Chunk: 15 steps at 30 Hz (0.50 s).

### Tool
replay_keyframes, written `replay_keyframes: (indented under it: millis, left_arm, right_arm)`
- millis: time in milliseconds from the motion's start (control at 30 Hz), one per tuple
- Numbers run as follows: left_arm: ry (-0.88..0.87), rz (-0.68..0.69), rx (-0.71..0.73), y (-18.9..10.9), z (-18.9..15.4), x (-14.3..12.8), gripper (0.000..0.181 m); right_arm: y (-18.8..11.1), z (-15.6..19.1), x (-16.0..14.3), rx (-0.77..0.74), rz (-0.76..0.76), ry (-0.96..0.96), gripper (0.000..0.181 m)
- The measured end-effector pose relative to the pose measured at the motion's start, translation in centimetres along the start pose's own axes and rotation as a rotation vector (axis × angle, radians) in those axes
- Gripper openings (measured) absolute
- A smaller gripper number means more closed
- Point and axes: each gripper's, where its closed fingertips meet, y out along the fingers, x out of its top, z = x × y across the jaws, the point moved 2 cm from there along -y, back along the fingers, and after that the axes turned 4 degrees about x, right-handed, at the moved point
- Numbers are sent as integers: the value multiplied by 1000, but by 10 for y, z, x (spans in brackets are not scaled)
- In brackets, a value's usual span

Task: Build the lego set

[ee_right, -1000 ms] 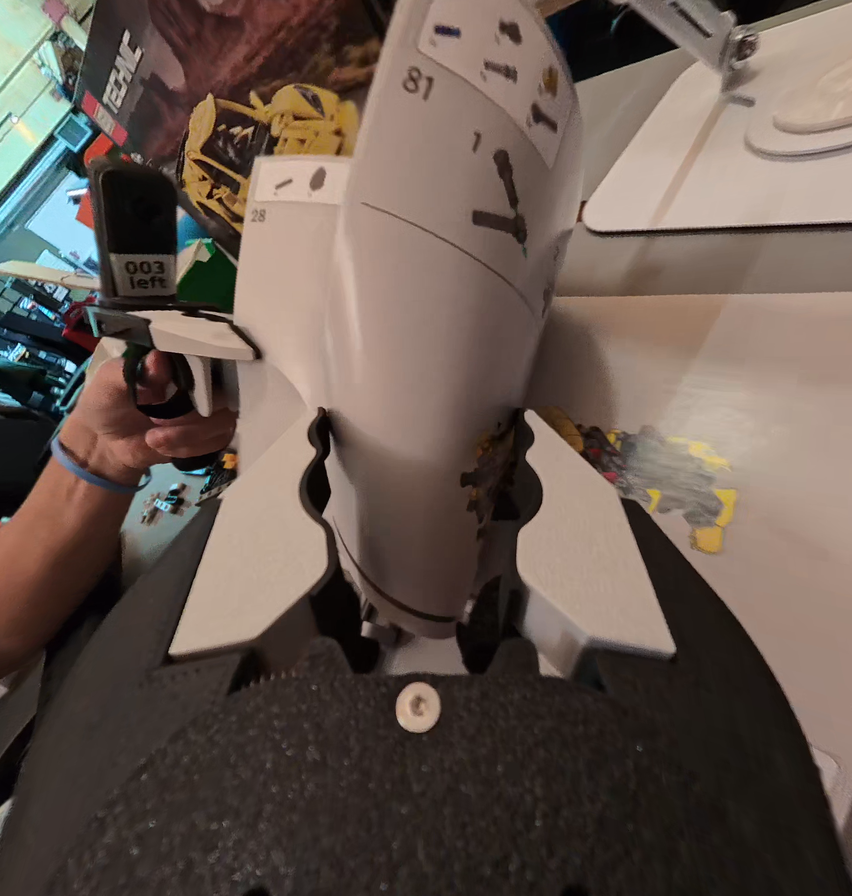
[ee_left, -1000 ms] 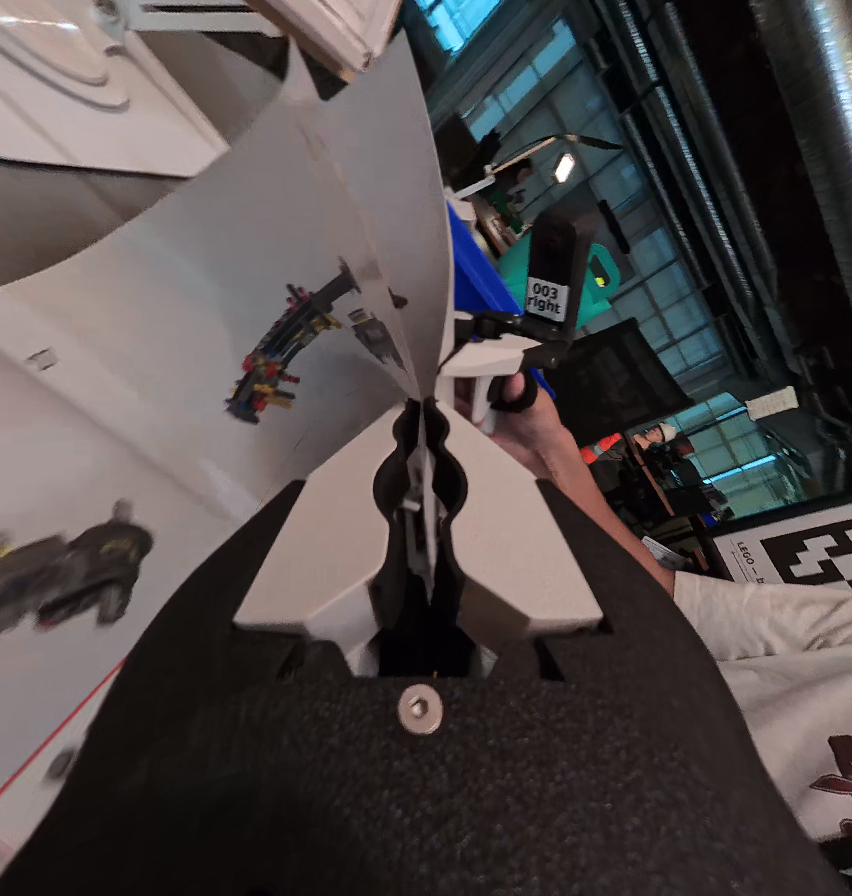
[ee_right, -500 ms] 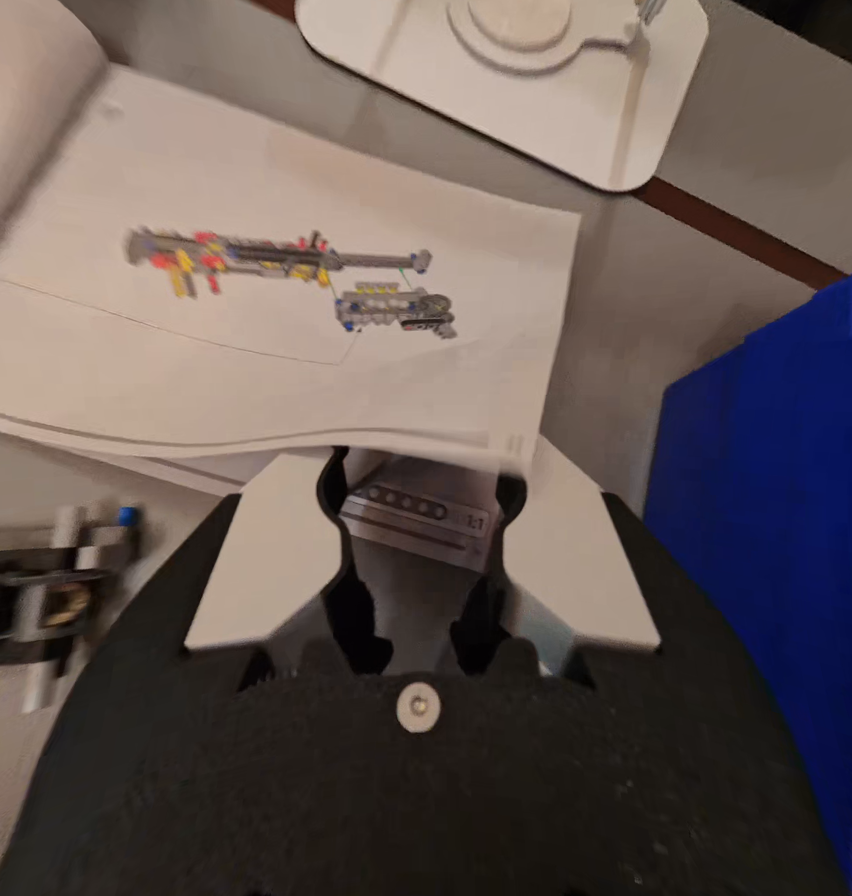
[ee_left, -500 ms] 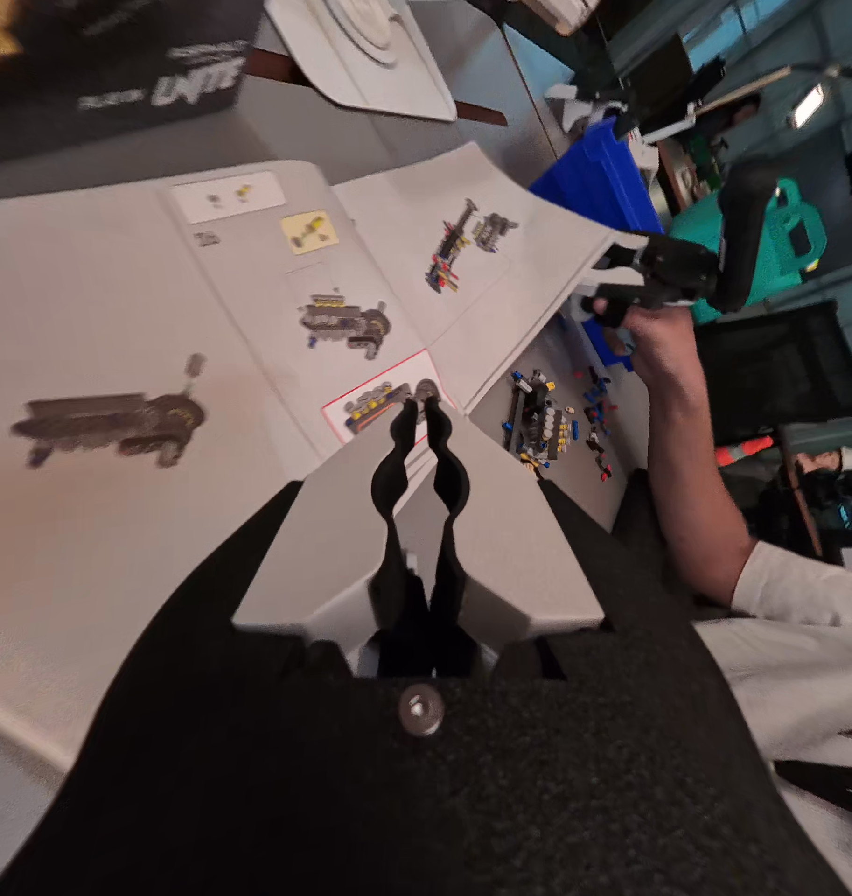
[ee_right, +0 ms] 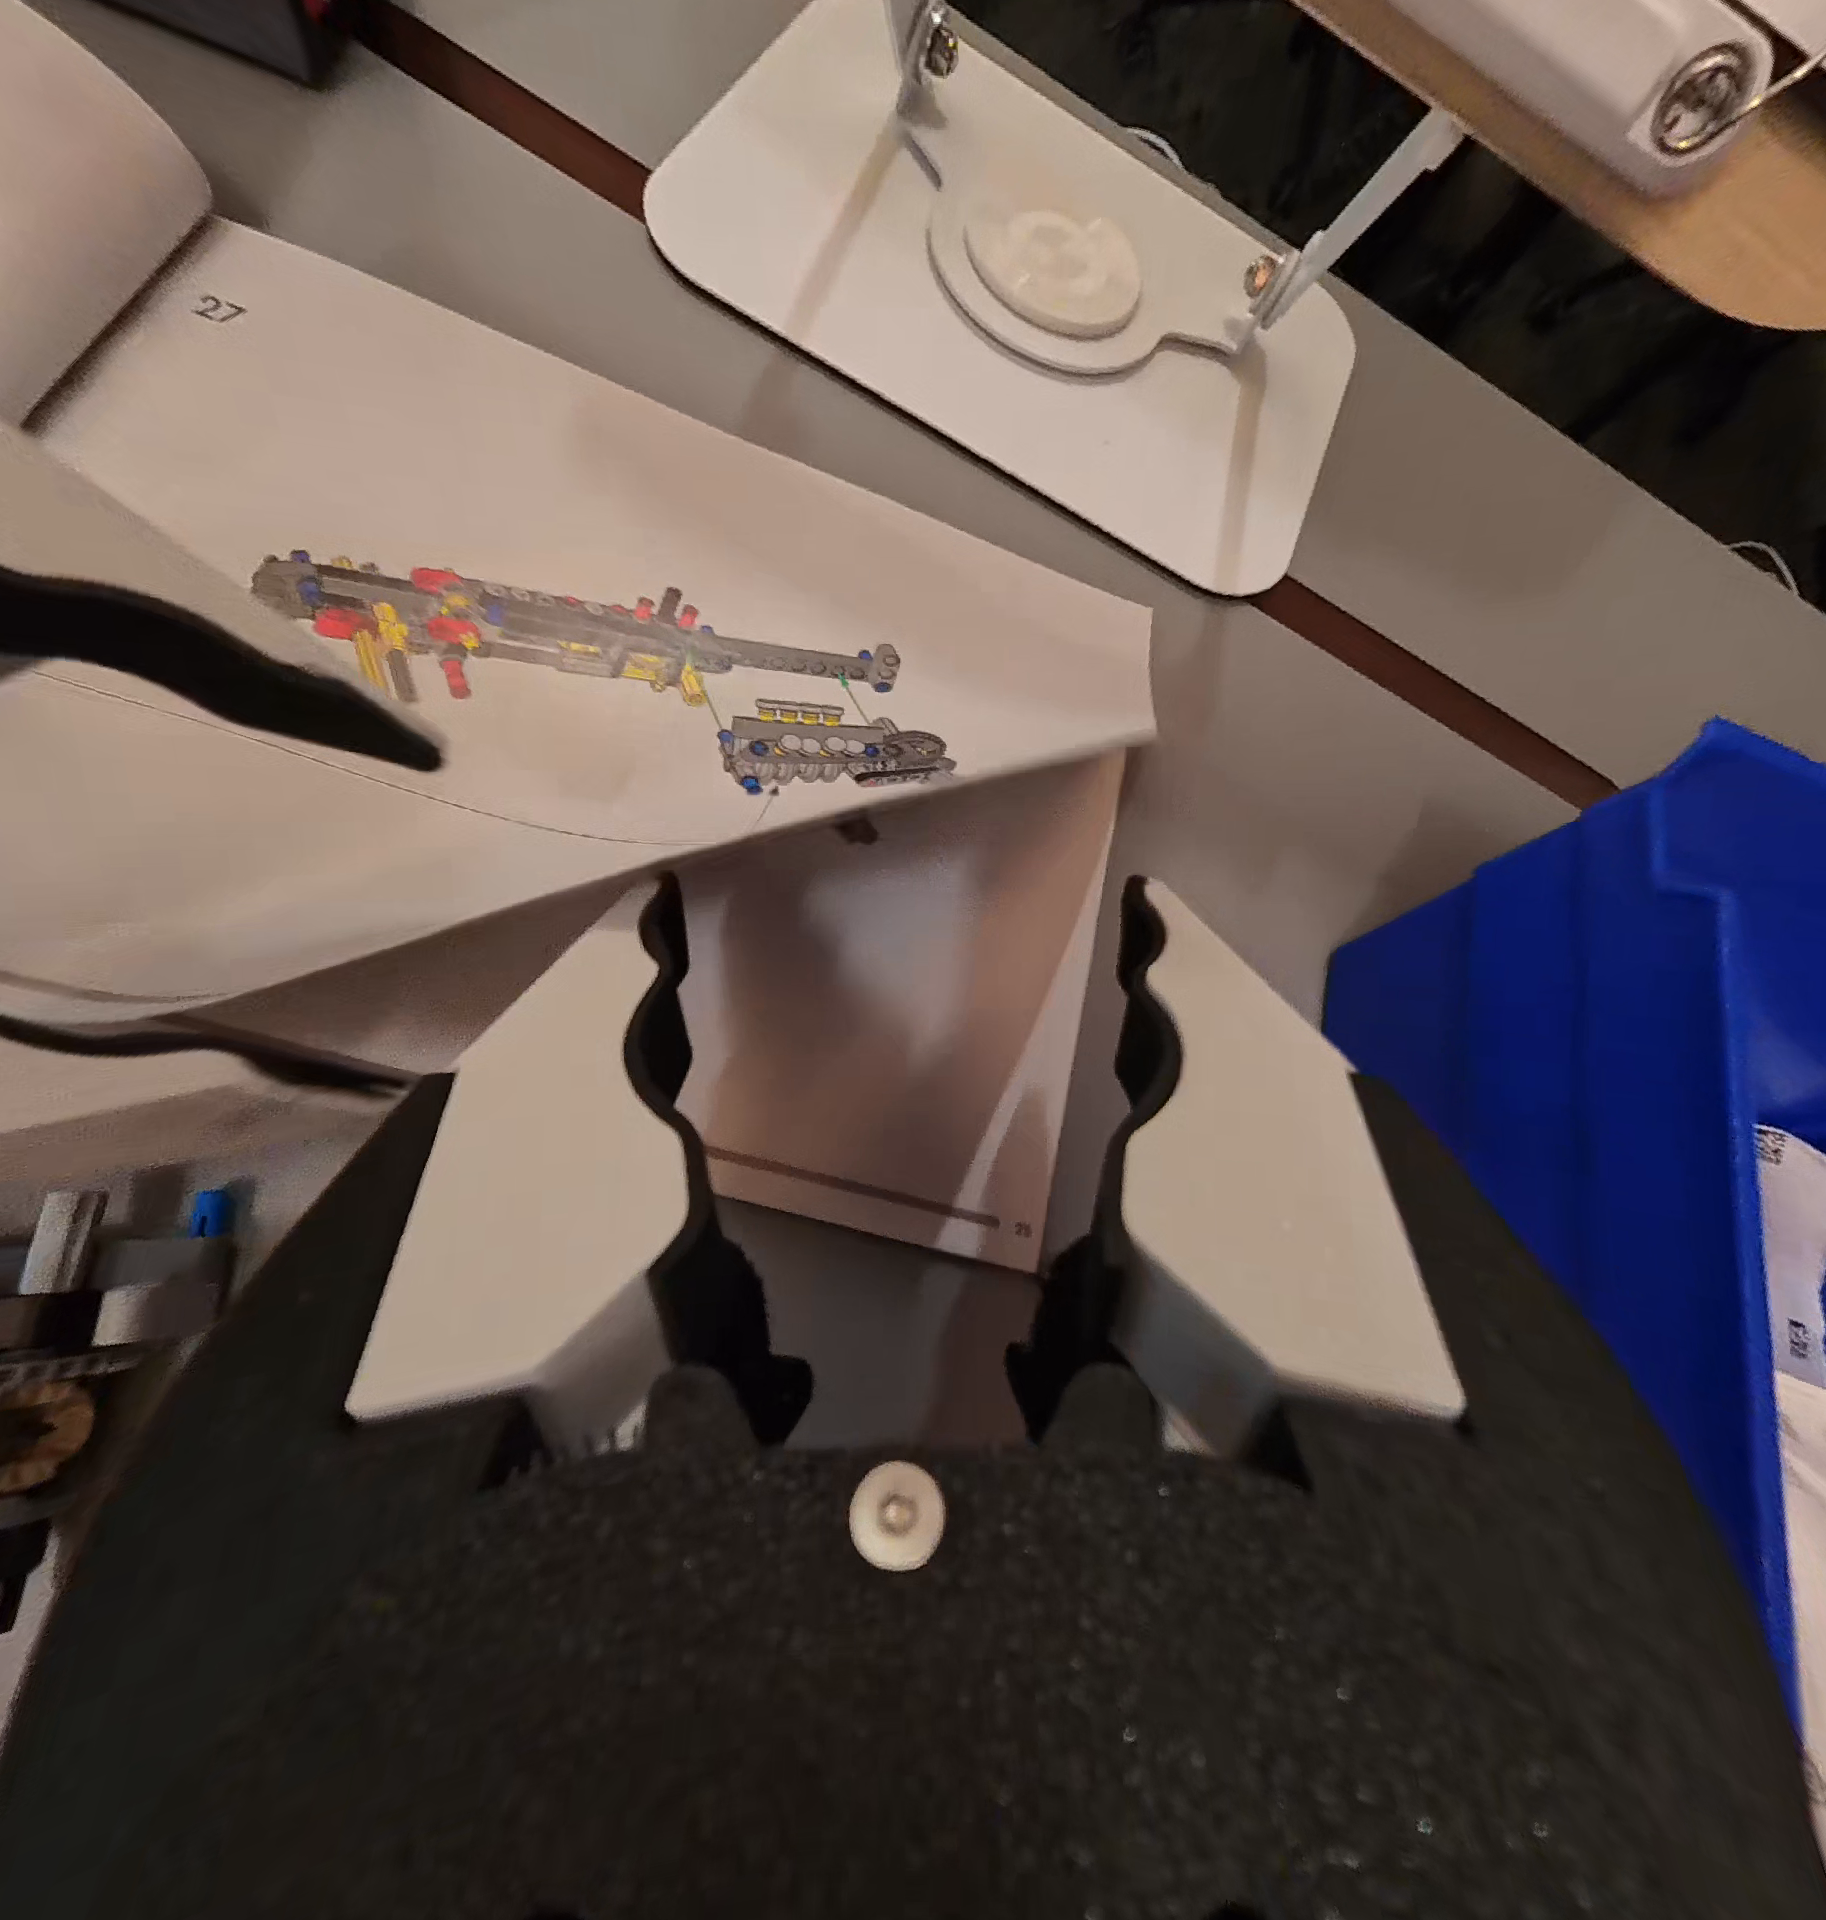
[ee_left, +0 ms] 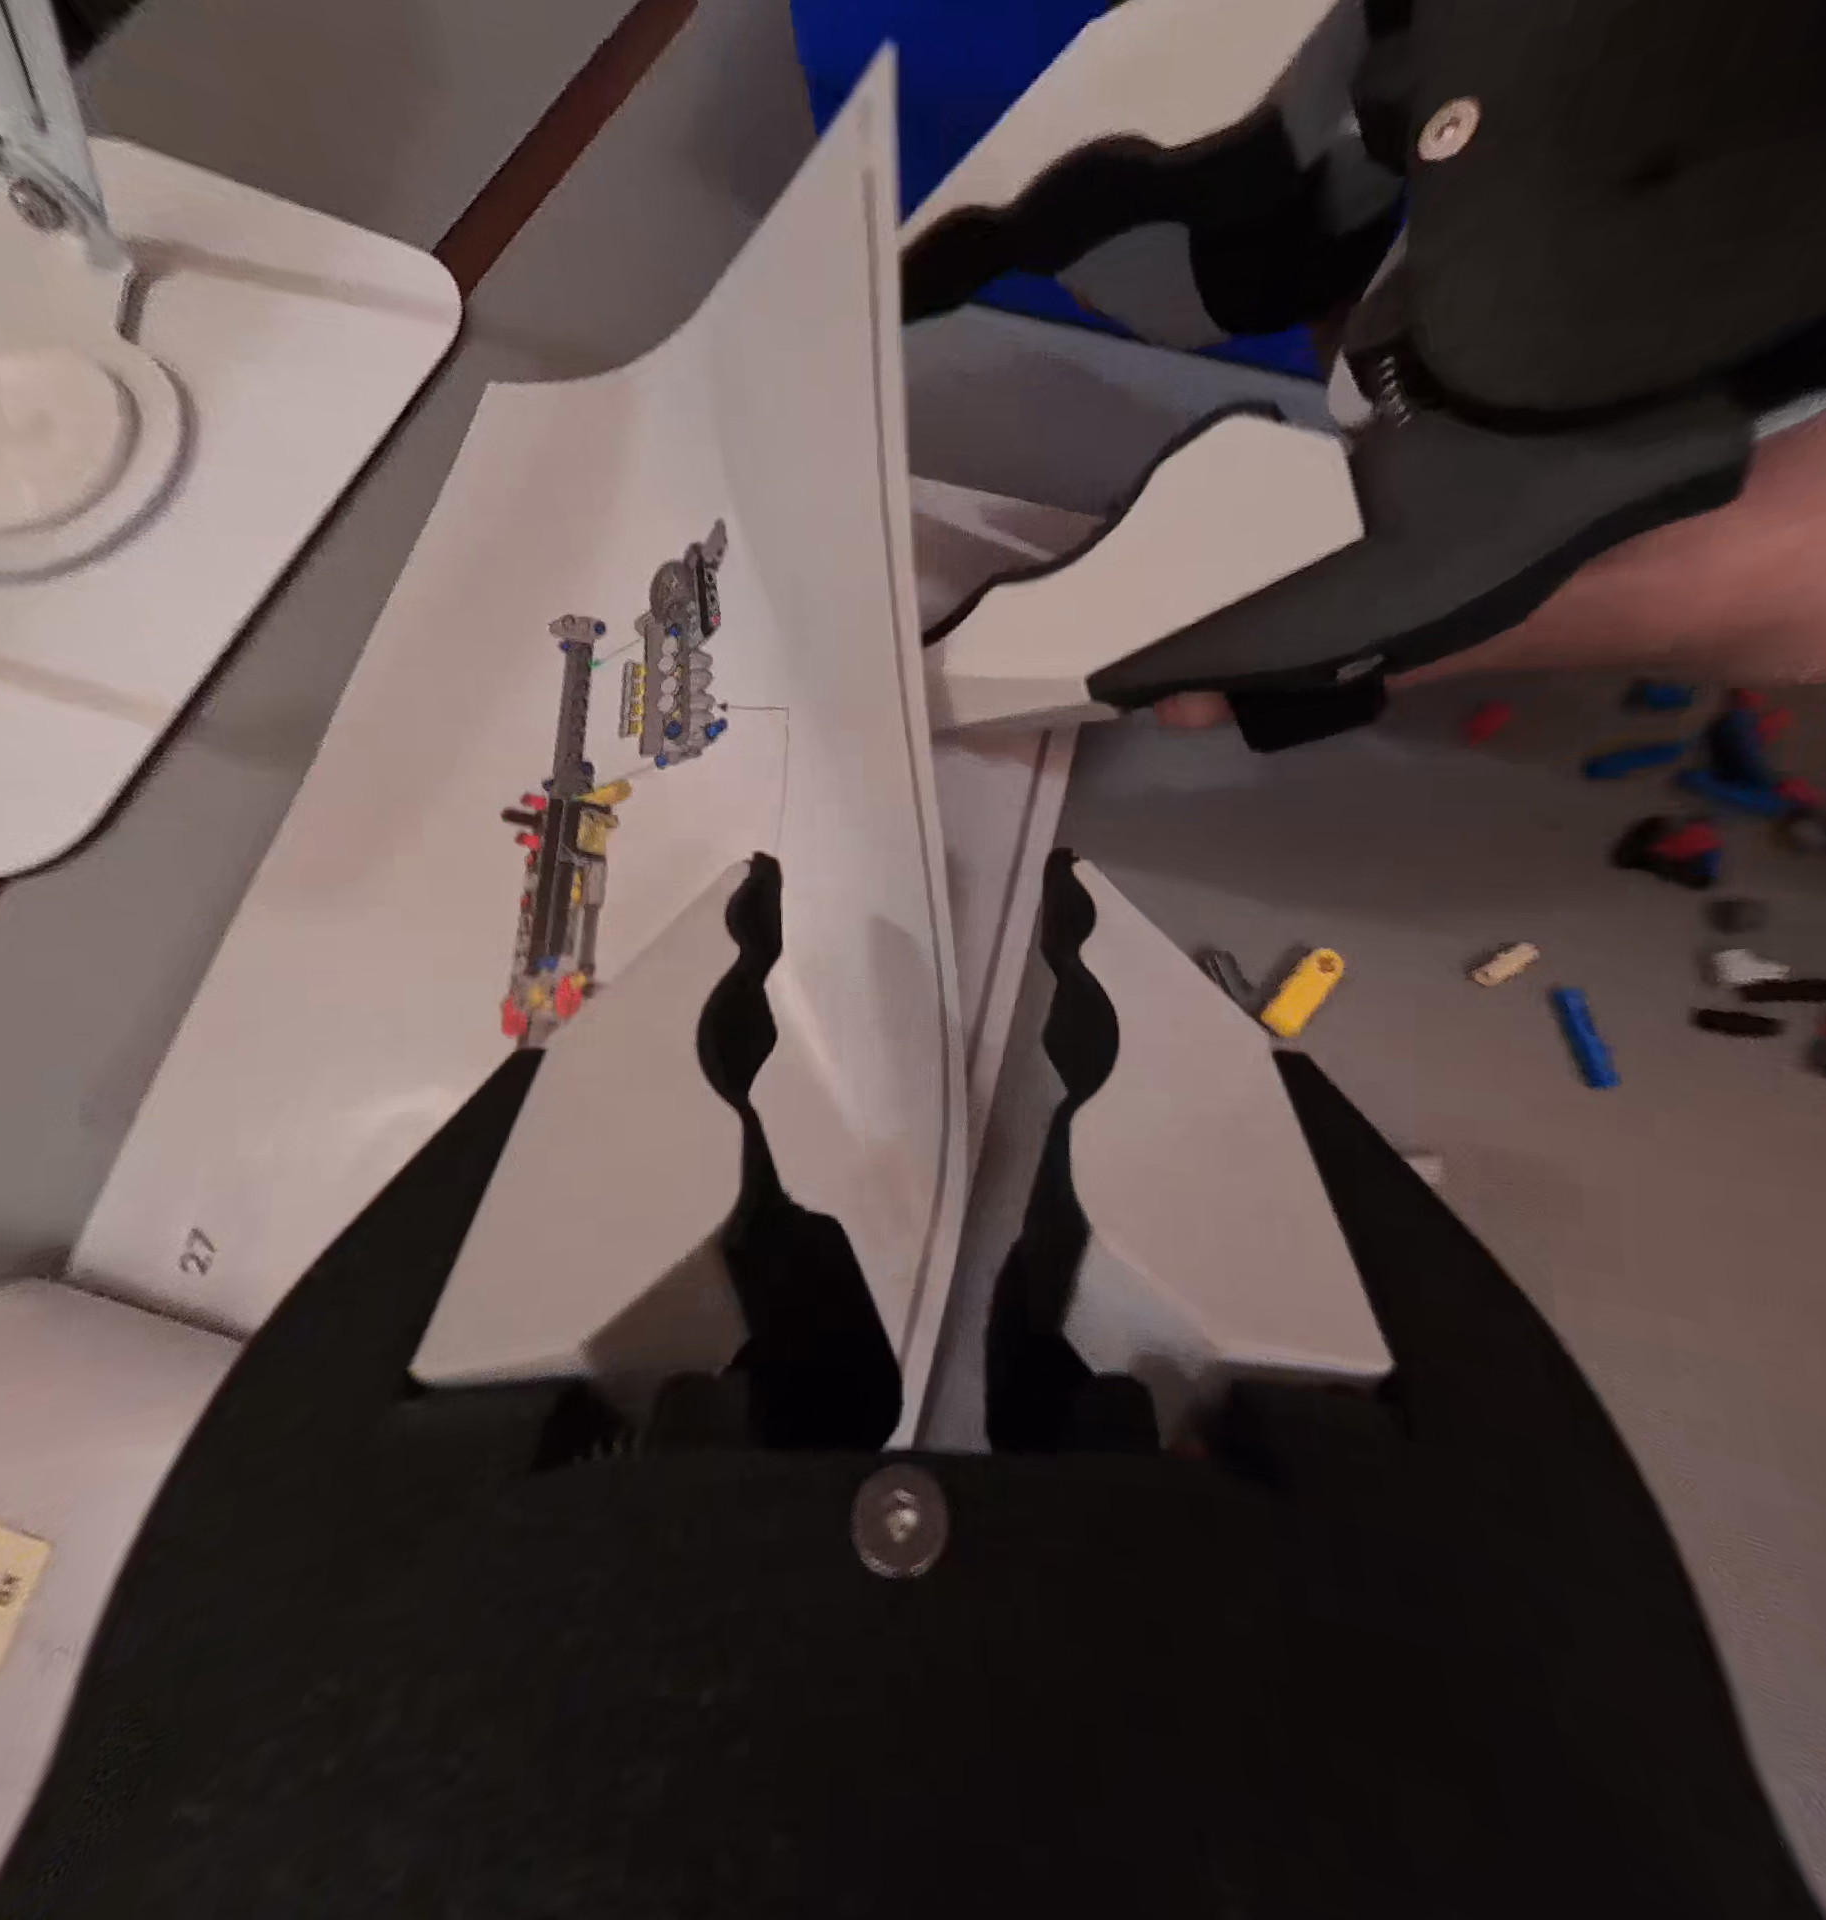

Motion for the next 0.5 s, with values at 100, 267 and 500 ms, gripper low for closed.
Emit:
replay_keyframes:
  millis: [100,267,500]
  left_arm:
    - [38,17,42,9,-2,4,42]
    - [25,66,91,14,4,-6,3]
    - [-267,-84,197,-33,35,-17,0]
  right_arm:
    - [2,1,0,30,-10,13,81]
    - [0,2,8,79,-64,57,78]
    - [17,9,-18,194,47,76,36]
